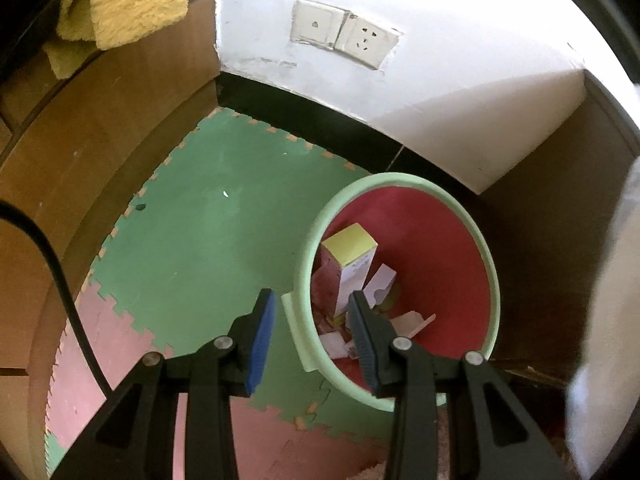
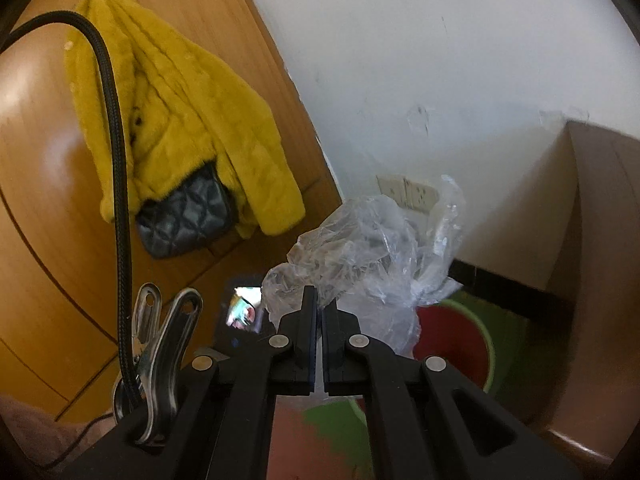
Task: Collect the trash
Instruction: 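Lower the clear plastic bag into the bin and open the right gripper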
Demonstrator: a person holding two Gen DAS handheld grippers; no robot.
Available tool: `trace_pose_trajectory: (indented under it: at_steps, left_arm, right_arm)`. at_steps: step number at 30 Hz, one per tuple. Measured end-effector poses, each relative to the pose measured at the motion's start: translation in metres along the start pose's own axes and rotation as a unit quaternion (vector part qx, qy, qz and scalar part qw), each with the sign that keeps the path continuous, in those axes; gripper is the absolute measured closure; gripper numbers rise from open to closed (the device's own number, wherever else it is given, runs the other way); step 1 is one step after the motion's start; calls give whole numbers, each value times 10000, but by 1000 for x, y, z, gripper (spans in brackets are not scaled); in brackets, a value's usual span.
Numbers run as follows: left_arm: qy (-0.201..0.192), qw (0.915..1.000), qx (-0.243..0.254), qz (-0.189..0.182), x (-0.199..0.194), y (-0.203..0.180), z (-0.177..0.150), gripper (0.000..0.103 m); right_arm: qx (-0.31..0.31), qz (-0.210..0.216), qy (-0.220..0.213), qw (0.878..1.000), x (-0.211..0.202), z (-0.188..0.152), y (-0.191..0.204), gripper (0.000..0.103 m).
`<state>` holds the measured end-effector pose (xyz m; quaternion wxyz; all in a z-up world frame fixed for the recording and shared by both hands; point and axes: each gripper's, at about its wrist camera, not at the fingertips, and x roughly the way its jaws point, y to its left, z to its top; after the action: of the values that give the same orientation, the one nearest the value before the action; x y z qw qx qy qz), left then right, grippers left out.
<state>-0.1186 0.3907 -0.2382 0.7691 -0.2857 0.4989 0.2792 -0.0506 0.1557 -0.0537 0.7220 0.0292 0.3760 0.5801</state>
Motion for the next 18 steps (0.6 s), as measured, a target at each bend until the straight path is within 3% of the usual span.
trace_pose_trajectory:
  at_steps: [13, 18]
  left_arm:
    - [-3, 10000, 99, -1, -2, -6, -4, 64]
    - [-31, 9999, 134, -1, -4, -9, -4, 64]
  right_arm:
    - [161, -405, 792, 9959, 46, -21, -31, 98]
    - [210, -435, 780, 9958, 47, -21, -33, 81]
